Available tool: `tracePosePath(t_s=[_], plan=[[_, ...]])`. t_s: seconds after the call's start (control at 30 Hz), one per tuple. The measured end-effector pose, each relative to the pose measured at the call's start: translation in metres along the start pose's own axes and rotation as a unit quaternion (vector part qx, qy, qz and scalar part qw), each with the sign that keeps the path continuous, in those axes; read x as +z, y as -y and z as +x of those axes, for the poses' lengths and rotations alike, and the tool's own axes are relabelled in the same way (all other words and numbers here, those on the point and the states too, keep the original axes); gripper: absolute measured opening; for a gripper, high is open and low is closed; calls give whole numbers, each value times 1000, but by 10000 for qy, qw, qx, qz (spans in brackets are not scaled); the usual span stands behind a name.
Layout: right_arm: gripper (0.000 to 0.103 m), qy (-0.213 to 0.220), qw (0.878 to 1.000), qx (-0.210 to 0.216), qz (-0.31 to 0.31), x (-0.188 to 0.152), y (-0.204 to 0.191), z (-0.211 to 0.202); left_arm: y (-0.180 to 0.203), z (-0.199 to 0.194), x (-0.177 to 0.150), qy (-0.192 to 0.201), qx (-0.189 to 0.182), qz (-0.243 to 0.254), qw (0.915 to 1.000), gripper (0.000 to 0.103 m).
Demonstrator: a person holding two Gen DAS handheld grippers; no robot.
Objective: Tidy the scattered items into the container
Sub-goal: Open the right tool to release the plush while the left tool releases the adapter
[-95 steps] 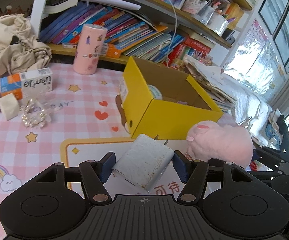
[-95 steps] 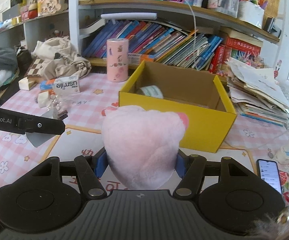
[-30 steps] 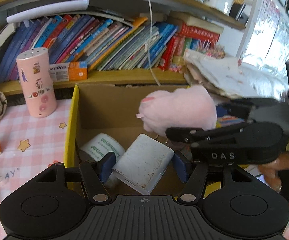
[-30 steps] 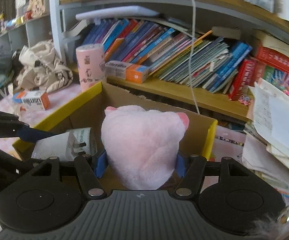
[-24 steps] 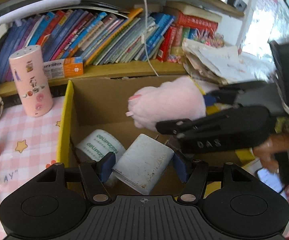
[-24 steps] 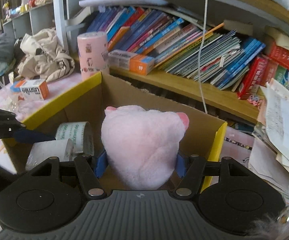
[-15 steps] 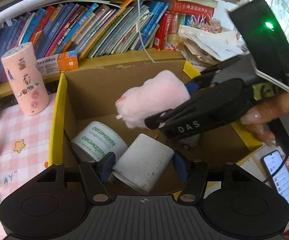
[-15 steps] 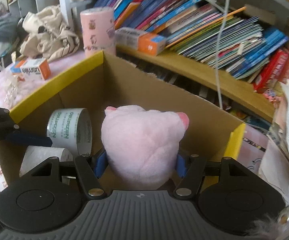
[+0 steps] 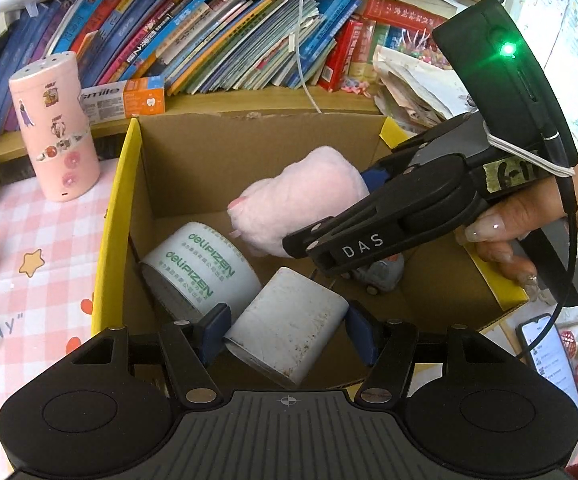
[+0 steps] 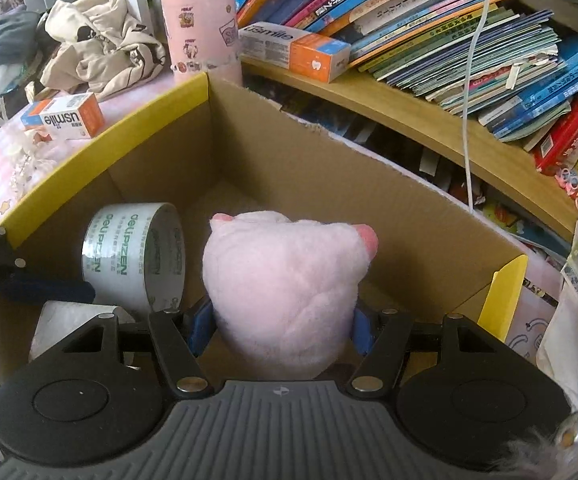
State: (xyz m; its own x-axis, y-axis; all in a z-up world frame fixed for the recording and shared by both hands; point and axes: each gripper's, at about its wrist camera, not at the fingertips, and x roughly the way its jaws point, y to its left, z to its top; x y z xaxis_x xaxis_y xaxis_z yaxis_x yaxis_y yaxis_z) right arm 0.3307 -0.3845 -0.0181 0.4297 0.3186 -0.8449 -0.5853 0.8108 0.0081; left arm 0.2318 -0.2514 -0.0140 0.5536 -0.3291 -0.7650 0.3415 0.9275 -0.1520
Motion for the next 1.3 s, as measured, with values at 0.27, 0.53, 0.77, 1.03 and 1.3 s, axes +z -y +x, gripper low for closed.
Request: tracePosePath(t_s=[0.27,0.53,0.77,1.03,1.3], plan=[[66,-65,9999,-1,97,0,2,2,3,-6,-2,130,62,6,9999,66],[69,112,9995,4,281,-2,6,-2,3,-20,-5,419,166,-3,9990,71],[95,464,9988,-70,153,-4,0,-12,2,-39,-11,680,254,-49,9974,76],[97,692,9974,1,207,-12,-11,-27,-5,-62,-26,866,430,-144,9952,82],[101,849,9958,-233,263,-16,-24,-44,-16,-79,-40,1080,586,-400,9916,86]])
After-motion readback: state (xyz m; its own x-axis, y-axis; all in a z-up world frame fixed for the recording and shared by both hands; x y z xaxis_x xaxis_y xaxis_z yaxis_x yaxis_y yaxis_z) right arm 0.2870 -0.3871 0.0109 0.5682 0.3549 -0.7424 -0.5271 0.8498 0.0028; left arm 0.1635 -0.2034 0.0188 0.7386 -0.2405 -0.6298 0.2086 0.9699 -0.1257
